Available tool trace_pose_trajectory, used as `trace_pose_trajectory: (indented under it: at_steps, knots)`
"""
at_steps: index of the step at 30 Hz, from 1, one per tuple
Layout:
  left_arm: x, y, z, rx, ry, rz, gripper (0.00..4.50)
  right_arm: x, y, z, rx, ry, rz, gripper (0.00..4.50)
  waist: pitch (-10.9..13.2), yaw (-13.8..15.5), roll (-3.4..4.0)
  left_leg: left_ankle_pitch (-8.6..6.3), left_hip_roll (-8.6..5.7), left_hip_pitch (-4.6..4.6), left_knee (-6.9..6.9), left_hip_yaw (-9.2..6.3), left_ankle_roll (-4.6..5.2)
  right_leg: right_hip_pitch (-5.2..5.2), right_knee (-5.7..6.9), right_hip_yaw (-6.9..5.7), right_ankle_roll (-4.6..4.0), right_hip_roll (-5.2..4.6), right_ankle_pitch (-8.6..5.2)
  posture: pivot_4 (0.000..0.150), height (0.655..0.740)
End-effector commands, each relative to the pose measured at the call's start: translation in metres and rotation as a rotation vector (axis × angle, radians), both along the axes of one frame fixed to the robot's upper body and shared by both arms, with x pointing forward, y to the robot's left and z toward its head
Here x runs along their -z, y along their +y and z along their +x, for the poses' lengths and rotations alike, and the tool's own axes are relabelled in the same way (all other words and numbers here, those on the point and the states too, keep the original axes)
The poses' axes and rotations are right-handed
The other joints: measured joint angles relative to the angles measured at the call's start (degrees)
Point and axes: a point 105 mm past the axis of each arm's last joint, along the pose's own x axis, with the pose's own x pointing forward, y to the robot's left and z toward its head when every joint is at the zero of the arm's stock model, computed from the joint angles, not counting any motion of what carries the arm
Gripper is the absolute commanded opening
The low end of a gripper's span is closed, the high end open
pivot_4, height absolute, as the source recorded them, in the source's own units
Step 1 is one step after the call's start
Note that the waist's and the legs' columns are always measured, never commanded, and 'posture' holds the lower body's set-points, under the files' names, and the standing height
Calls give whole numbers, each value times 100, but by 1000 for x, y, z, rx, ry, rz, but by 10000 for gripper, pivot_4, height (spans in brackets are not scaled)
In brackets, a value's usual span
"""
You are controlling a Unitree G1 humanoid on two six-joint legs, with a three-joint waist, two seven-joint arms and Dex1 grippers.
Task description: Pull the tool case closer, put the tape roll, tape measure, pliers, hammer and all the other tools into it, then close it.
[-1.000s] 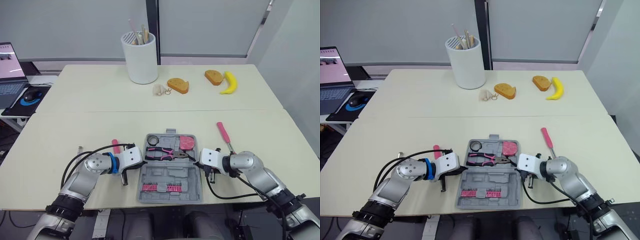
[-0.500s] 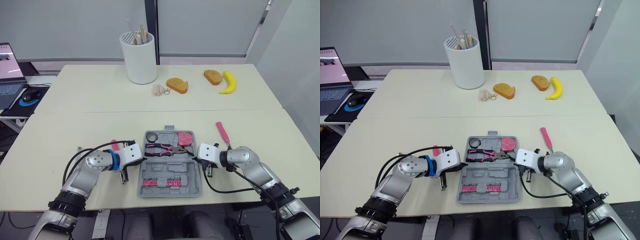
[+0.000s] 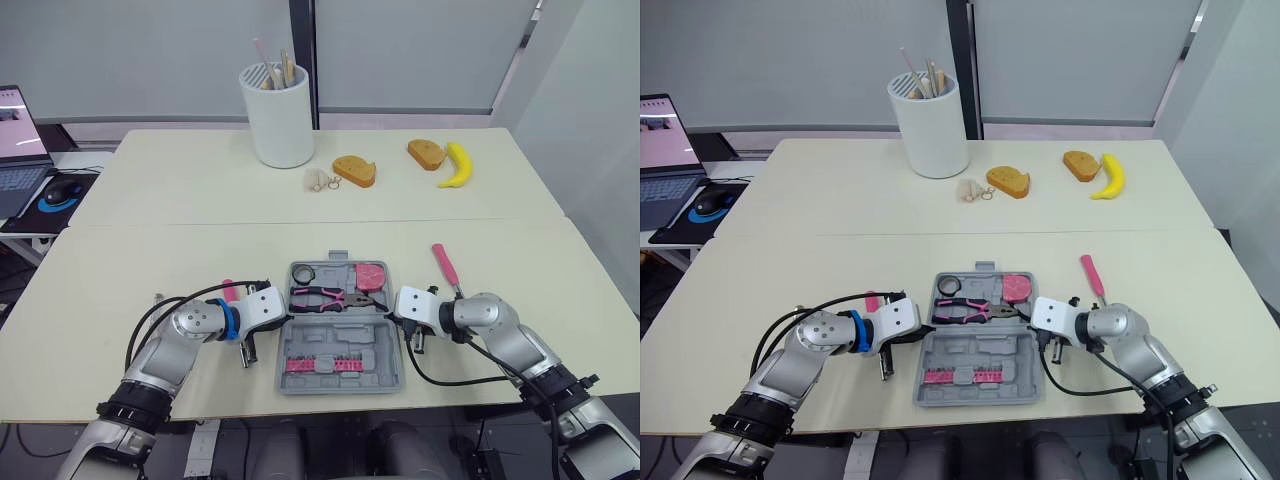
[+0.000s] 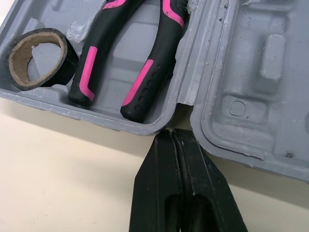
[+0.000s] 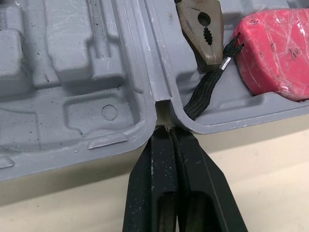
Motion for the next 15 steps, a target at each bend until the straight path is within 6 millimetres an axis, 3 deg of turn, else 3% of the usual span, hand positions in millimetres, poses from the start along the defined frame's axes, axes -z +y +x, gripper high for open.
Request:
trace_pose_trajectory:
  at_steps: [1,9,15]
  knots:
    - [-6,-14,3,33,-27,-30,239,-23,18,5,-52,-84,66,0,0,0,0,0,0,0,0,0,0,0,0,0,0,0,0,1500,7400]
    - [-14,-12,2,26,-31,-44,239,-25,4,5,-11,-76,36,0,0,0,0,0,0,-1,0,0,0,0,0,0,0,-1,0,1500,7400]
    - [-35,12,8,-24,-81,-61,239,-35,-27,2,50,-114,5,0,4,2,-4,0,0,-10,0,-2,0,-7,-1,-2,0,-1,0,1500,7400]
